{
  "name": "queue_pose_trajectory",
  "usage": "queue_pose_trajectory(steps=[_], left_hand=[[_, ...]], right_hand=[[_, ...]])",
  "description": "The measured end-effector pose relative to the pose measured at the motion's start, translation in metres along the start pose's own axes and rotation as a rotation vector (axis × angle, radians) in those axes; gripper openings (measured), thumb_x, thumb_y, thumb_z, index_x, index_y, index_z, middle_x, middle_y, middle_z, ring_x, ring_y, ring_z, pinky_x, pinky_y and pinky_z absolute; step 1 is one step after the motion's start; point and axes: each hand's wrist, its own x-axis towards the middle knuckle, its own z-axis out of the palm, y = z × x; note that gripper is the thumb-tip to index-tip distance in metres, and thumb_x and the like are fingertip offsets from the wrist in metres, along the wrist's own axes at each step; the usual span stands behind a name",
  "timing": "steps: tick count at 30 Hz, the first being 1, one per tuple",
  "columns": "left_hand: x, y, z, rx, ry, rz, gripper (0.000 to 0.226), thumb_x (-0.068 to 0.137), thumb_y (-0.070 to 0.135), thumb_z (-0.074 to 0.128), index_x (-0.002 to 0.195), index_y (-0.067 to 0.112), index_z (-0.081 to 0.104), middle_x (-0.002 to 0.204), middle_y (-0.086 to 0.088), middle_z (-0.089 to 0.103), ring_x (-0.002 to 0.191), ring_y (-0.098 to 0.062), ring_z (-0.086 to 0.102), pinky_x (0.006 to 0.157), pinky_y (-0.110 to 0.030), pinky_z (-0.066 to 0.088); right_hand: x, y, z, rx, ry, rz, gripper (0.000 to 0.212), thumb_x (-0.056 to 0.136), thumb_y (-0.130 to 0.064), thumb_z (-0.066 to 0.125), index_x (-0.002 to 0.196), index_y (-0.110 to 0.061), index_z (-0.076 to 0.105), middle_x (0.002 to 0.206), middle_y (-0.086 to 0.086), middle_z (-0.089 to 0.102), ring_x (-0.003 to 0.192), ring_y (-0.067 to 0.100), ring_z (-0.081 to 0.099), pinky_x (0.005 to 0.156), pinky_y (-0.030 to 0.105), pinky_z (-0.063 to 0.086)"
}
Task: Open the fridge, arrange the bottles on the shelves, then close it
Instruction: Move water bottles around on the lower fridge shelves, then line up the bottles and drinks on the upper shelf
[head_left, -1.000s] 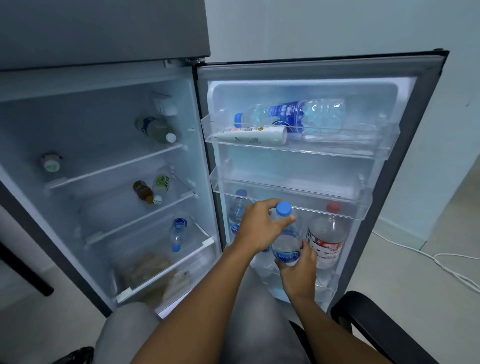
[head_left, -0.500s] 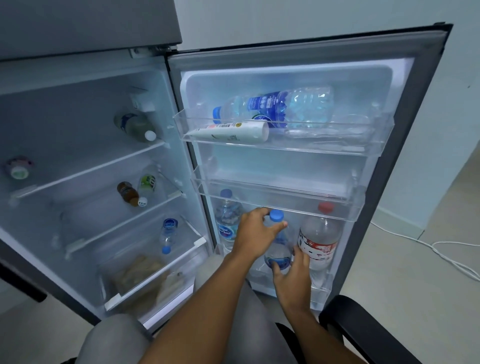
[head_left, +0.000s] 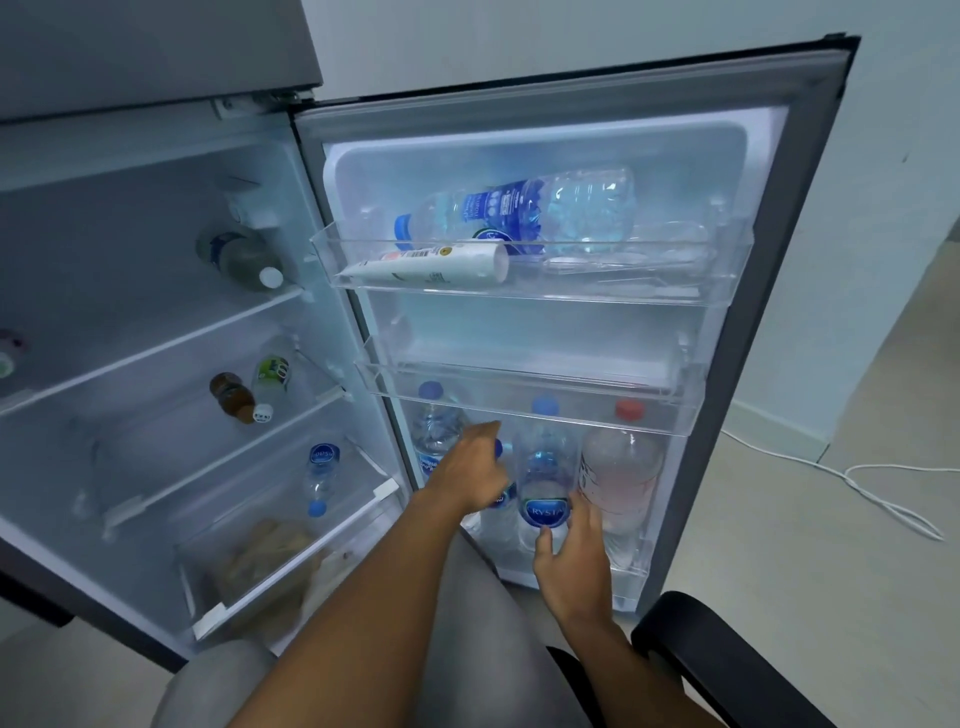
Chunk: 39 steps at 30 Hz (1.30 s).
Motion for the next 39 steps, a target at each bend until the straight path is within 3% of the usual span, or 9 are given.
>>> queue_pose_trajectory(steps=[4, 12, 19, 21, 26, 29, 33, 36, 39], left_hand=[[0.000, -0.021, 0.005, 0.149, -0.072, -0.023, 0.067, 0.091, 0.008, 0.055, 0.152, 0.015, 0.028, 0.156, -0.006, 0.032, 0.139, -0.028, 0.038, 0.110, -0.042, 0.039], [-0.008, -0.040, 0.020, 0.190, -0.001, -0.081, 0.035, 0.093, 0.021, 0.064, 0.127, 0.016, 0.058, 0.131, -0.006, 0.046, 0.108, -0.026, 0.057, 0.094, -0.031, 0.044], [-0.018, -0.037, -0.005, 0.209, 0.125, -0.022, 0.031, 0.094, 0.034, 0.060, 0.114, 0.010, 0.059, 0.125, -0.011, 0.050, 0.106, -0.032, 0.058, 0.092, -0.039, 0.046], [-0.024, -0.032, -0.025, 0.210, 0.201, 0.043, 0.029, 0.093, 0.037, 0.059, 0.103, 0.010, 0.059, 0.116, -0.012, 0.054, 0.101, -0.034, 0.059, 0.088, -0.040, 0.048], [-0.050, -0.023, -0.083, 0.168, 0.374, 0.130, 0.032, 0.093, 0.041, 0.057, 0.101, 0.010, 0.062, 0.100, -0.008, 0.057, 0.091, -0.028, 0.058, 0.080, -0.036, 0.046], [-0.069, -0.024, -0.114, 0.140, 0.473, 0.119, 0.032, 0.090, 0.045, 0.061, 0.088, 0.013, 0.062, 0.085, -0.001, 0.052, 0.080, -0.022, 0.054, 0.072, -0.030, 0.041], [-0.096, -0.046, -0.148, 0.134, 0.514, 0.037, 0.033, 0.087, 0.045, 0.066, 0.074, 0.017, 0.052, 0.075, 0.004, 0.047, 0.072, -0.017, 0.047, 0.069, -0.028, 0.036], [-0.126, -0.074, -0.170, 0.023, 0.469, -0.021, 0.020, 0.087, 0.034, 0.069, 0.092, 0.015, 0.062, 0.097, -0.002, 0.057, 0.091, -0.018, 0.054, 0.083, -0.031, 0.043], [-0.159, -0.105, -0.184, 0.023, 0.262, -0.110, 0.060, 0.074, 0.034, 0.082, 0.128, 0.024, 0.057, 0.133, 0.003, 0.052, 0.120, -0.013, 0.049, 0.098, -0.020, 0.035]], right_hand=[[-0.001, 0.001, 0.000, -0.017, -0.020, 0.018, 0.060, 0.092, -0.017, 0.062, 0.145, -0.015, 0.036, 0.147, 0.005, 0.044, 0.133, 0.025, 0.048, 0.104, 0.035, 0.049], [-0.002, -0.004, 0.000, -0.050, -0.016, 0.019, 0.052, 0.090, -0.017, 0.063, 0.138, -0.014, 0.042, 0.137, 0.005, 0.047, 0.123, 0.023, 0.054, 0.097, 0.033, 0.052], [-0.005, -0.017, 0.008, -0.037, -0.067, -0.025, 0.026, 0.089, -0.027, 0.065, 0.110, -0.020, 0.051, 0.111, -0.001, 0.056, 0.097, 0.021, 0.063, 0.083, 0.035, 0.055], [-0.003, -0.027, 0.013, -0.016, -0.119, -0.046, 0.032, 0.086, -0.033, 0.069, 0.107, -0.019, 0.051, 0.108, -0.001, 0.055, 0.098, 0.023, 0.062, 0.082, 0.037, 0.053], [-0.003, -0.066, 0.032, 0.035, -0.237, -0.079, 0.074, 0.073, -0.051, 0.075, 0.133, -0.021, 0.044, 0.129, 0.000, 0.051, 0.121, 0.022, 0.052, 0.098, 0.040, 0.049], [-0.008, -0.096, 0.047, 0.026, -0.261, -0.139, 0.073, 0.072, -0.052, 0.072, 0.133, -0.025, 0.043, 0.125, -0.001, 0.051, 0.114, 0.021, 0.055, 0.093, 0.040, 0.050], [-0.009, -0.137, 0.064, 0.045, -0.317, -0.232, 0.059, 0.072, -0.036, 0.079, 0.122, -0.019, 0.052, 0.119, 0.004, 0.054, 0.109, 0.027, 0.057, 0.085, 0.040, 0.051], [-0.012, -0.161, 0.077, 0.033, -0.489, -0.351, 0.058, 0.069, -0.031, 0.081, 0.121, -0.022, 0.055, 0.118, 0.000, 0.055, 0.107, 0.024, 0.059, 0.088, 0.037, 0.050], [-0.015, -0.182, 0.089, -0.075, -0.645, -0.466, 0.063, 0.069, -0.036, 0.082, 0.126, -0.029, 0.056, 0.123, -0.004, 0.055, 0.108, 0.022, 0.060, 0.091, 0.034, 0.049]])
